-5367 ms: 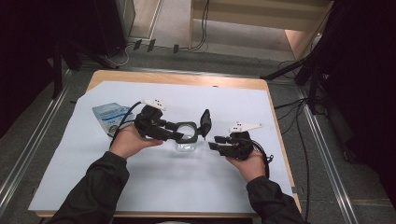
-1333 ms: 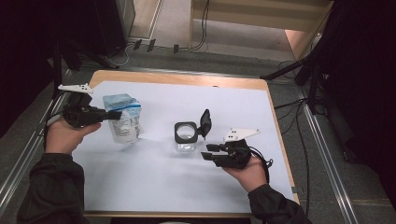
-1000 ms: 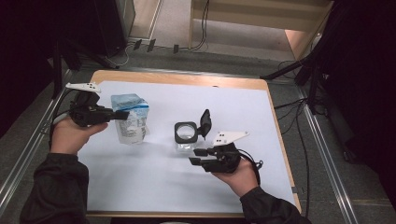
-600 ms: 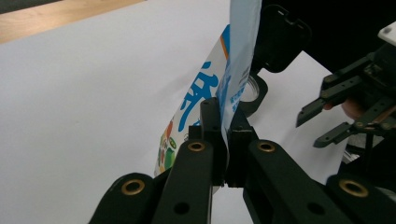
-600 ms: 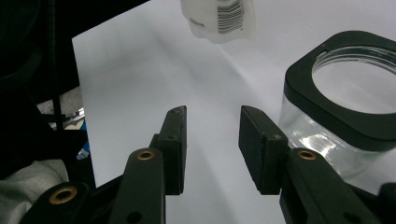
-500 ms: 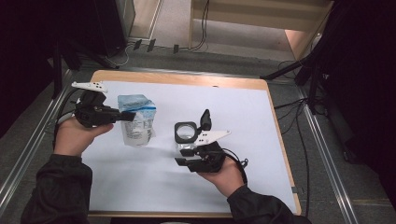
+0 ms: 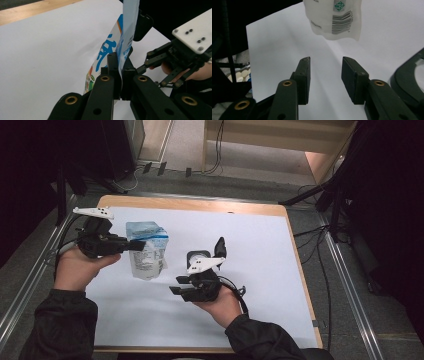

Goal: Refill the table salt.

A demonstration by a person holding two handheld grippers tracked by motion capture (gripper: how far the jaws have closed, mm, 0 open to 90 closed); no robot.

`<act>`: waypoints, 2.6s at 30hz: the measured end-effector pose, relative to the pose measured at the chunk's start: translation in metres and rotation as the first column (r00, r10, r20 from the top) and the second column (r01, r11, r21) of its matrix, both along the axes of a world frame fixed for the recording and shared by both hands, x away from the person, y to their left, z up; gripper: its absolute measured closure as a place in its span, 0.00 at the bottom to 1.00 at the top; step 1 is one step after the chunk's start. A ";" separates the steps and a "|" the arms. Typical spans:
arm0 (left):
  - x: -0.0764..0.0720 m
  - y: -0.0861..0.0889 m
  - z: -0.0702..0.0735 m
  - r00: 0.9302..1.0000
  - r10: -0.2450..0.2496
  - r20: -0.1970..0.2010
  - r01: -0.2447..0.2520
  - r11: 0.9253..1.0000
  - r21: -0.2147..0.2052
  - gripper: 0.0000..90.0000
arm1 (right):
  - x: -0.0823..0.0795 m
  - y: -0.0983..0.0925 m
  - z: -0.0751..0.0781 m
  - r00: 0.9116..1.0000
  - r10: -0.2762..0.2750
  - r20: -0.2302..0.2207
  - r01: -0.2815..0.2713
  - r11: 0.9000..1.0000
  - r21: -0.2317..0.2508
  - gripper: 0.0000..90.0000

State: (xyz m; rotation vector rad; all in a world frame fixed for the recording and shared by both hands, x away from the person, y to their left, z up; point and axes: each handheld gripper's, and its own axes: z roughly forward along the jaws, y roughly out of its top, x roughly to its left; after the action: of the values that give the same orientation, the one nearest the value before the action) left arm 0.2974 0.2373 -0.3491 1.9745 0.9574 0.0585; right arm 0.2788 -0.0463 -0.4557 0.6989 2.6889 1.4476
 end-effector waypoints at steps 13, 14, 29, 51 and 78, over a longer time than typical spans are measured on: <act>-0.018 -0.010 0.015 1.000 -0.020 0.012 0.020 1.000 -0.013 1.00 | 0.010 0.026 -0.017 0.999 -0.027 0.017 0.027 1.000 -0.015 0.60; -0.019 -0.010 0.016 1.000 -0.025 0.017 0.025 1.000 -0.013 1.00 | 0.010 0.027 -0.018 0.999 -0.030 0.011 0.030 0.999 -0.012 0.60; -0.028 -0.021 0.024 0.998 -0.057 -0.008 0.057 0.997 -0.042 1.00 | 0.014 0.041 -0.030 0.997 -0.052 0.062 0.051 0.999 0.008 0.61; -0.005 -0.048 0.002 0.999 -0.035 -0.020 0.034 0.998 -0.052 0.97 | -0.003 0.036 -0.037 0.990 0.033 0.139 -0.034 0.999 0.001 0.63; 0.005 -0.072 -0.014 0.999 -0.040 -0.027 0.040 0.999 0.028 0.99 | -0.009 0.031 -0.039 0.991 0.008 0.132 -0.011 1.000 0.026 0.50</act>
State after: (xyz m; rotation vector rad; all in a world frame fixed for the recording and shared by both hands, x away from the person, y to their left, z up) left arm 0.3024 0.1655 -0.3632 2.0240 0.9381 0.0238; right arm 0.2698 -0.0153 -0.4945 0.5706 2.5829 1.4780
